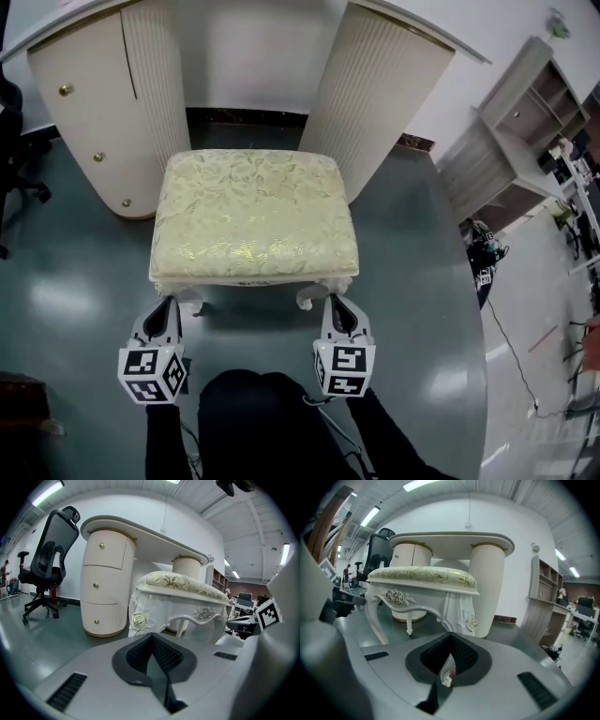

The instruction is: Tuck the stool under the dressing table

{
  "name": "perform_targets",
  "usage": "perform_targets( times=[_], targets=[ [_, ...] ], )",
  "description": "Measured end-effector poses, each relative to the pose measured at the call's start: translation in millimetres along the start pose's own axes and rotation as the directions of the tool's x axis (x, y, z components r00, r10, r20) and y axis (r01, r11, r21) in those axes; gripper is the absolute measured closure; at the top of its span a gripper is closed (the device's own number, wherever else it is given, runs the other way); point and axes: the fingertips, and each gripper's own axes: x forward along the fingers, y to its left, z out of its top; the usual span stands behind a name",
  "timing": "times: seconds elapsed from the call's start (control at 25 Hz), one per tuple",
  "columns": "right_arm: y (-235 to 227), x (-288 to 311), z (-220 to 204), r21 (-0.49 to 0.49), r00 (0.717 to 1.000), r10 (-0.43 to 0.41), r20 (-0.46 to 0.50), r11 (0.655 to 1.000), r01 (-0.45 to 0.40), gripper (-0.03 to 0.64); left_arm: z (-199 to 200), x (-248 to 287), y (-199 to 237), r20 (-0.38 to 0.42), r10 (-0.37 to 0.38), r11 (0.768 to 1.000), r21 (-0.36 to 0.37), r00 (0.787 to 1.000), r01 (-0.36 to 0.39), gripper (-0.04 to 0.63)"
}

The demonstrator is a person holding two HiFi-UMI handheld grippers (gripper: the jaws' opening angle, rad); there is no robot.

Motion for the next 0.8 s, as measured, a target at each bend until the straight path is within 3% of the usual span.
perform_targets(
  times=[0.2, 0.8],
  targets=[
    [-9, 11, -9, -0.019, 0.998, -0.040, -0.049, 0.999, 0.039, 0.611, 0, 0, 0, 0.007, 0.001, 1.000, -0.011, 1.000, -0.001, 0.588],
    [-10, 19, -12, 0.002, 0.996, -0.092, -0.016, 0.996, 0.092, 0.611, -15, 16, -1, 0.003, -0.014, 1.000, -0.026, 1.000, 0.014, 0.588]
  ],
)
